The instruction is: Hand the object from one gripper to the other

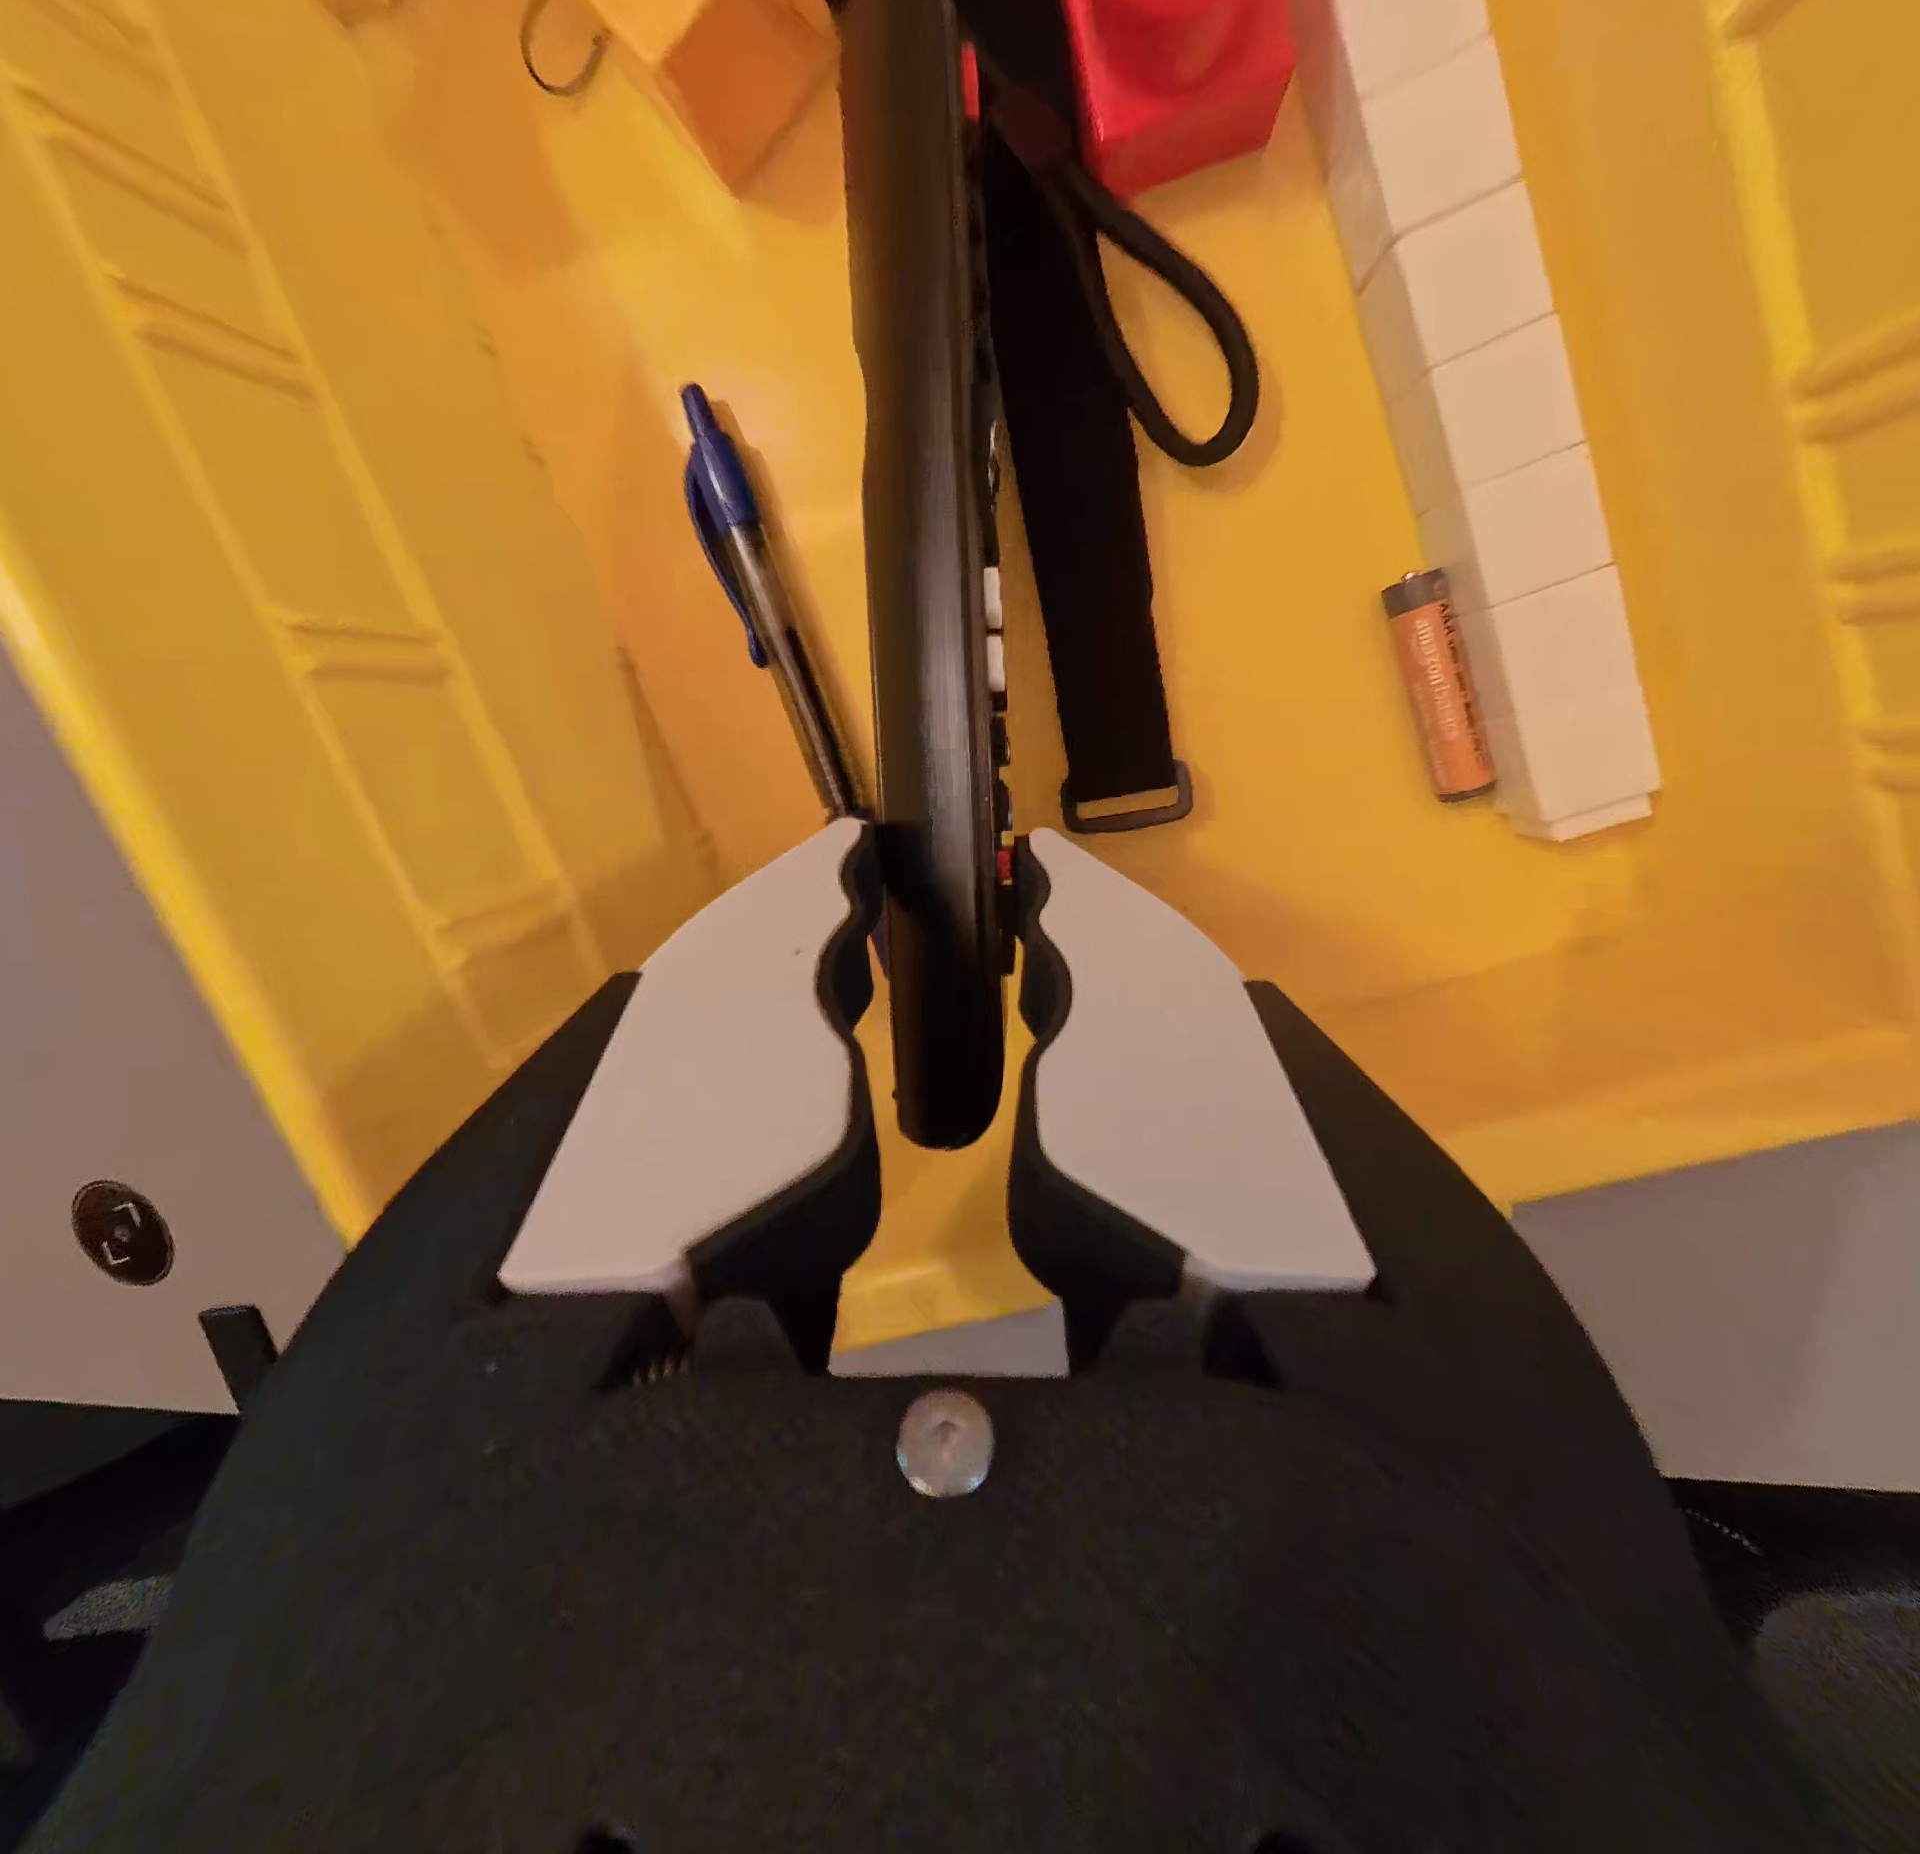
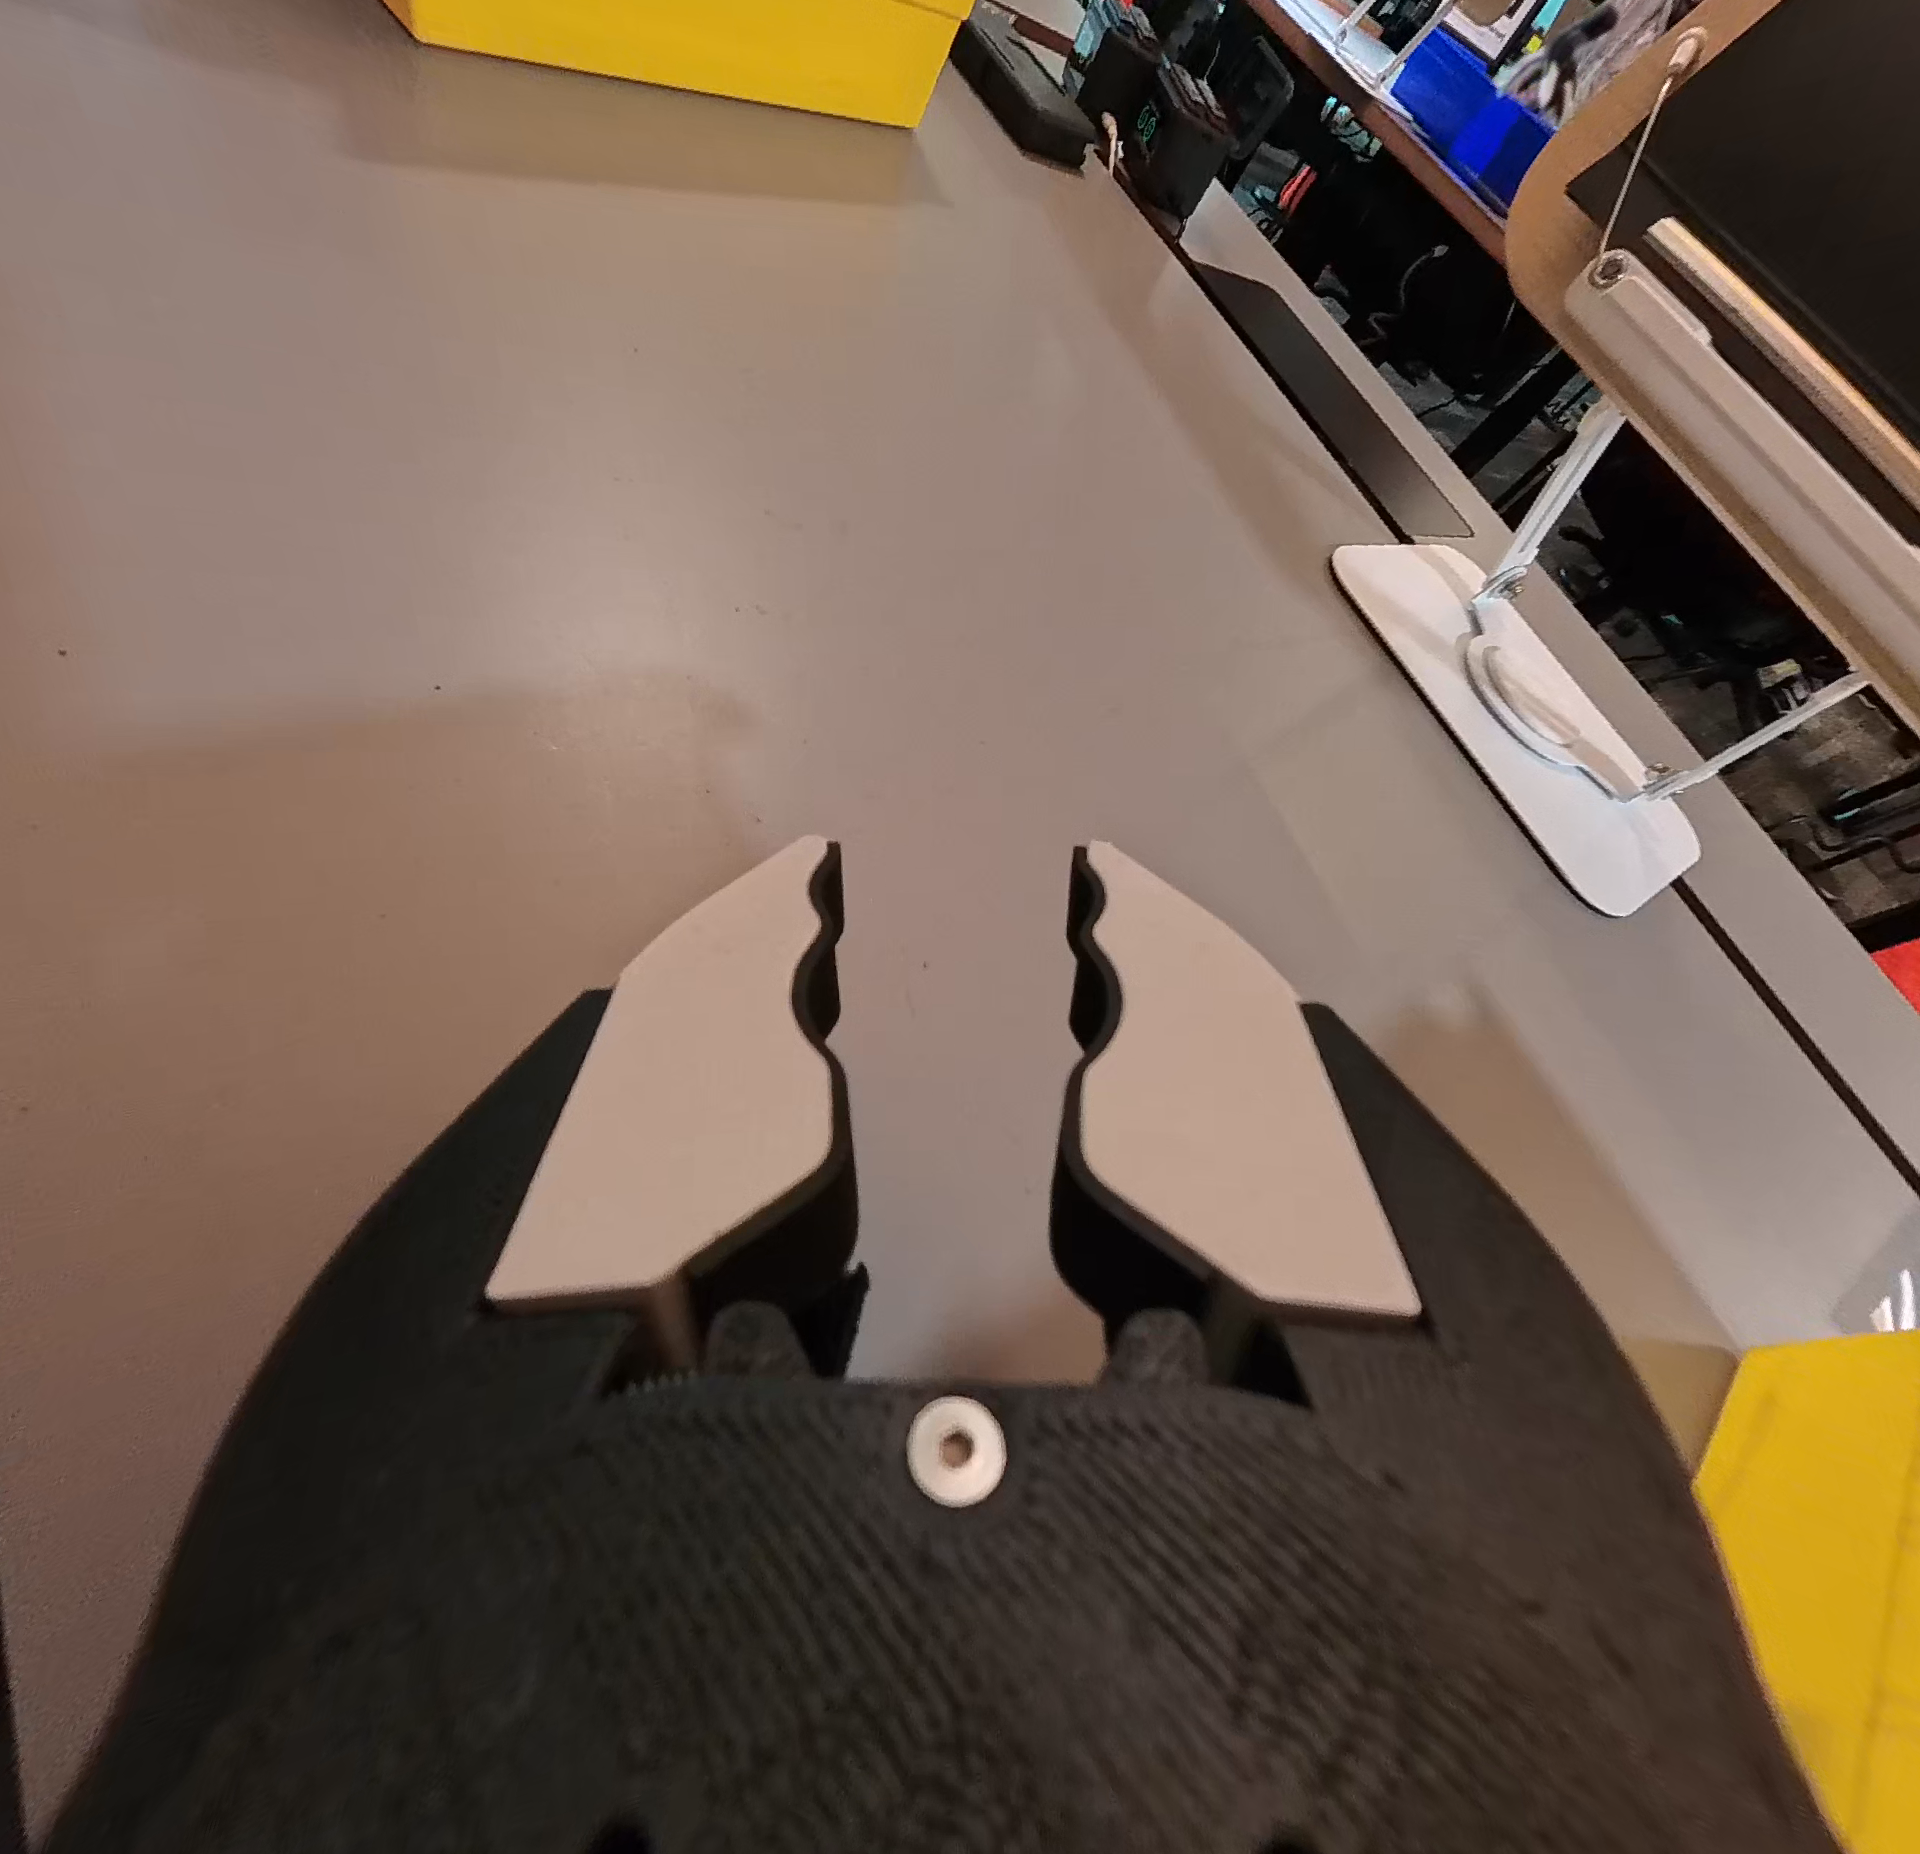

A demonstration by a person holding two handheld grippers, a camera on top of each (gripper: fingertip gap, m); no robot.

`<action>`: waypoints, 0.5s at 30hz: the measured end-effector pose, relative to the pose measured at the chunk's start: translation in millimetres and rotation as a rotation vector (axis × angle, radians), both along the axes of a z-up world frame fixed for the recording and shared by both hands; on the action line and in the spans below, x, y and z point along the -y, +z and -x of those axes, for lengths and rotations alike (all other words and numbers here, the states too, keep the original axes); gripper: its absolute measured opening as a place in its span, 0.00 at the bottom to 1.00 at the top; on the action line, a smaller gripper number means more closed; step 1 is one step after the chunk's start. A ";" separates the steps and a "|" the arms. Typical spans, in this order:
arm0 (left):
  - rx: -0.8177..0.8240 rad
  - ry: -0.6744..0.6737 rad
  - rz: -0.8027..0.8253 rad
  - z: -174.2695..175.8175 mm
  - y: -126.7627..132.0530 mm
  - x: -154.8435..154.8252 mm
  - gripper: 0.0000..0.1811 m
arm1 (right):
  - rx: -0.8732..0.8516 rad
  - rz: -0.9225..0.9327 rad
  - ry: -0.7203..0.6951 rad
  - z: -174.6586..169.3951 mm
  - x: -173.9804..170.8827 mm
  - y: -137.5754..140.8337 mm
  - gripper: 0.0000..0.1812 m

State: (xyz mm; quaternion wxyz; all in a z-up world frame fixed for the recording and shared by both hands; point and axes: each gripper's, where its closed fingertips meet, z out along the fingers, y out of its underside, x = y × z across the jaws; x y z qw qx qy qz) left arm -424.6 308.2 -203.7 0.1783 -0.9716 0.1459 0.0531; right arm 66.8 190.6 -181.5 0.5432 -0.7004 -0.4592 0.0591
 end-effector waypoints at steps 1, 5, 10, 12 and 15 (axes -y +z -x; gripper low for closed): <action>-0.004 -0.003 0.020 -0.2 -7.0 0.3 0.14 | 0.000 0.000 0.000 0.0 0.0 0.0 0.23; 0.003 -0.001 0.022 -0.5 -18.8 -3.6 0.14 | 0.002 -0.001 0.002 0.4 0.3 -0.1 0.23; 0.048 0.004 0.100 -4.1 -32.9 4.3 0.23 | 0.007 0.000 0.003 0.9 0.6 -0.8 0.23; 0.069 0.009 0.090 -6.8 -32.9 2.9 0.22 | 0.008 -0.003 0.003 0.8 0.8 -0.4 0.23; 0.065 0.027 0.092 -6.9 -32.1 3.1 0.20 | 0.008 -0.003 0.003 0.7 0.8 -0.3 0.23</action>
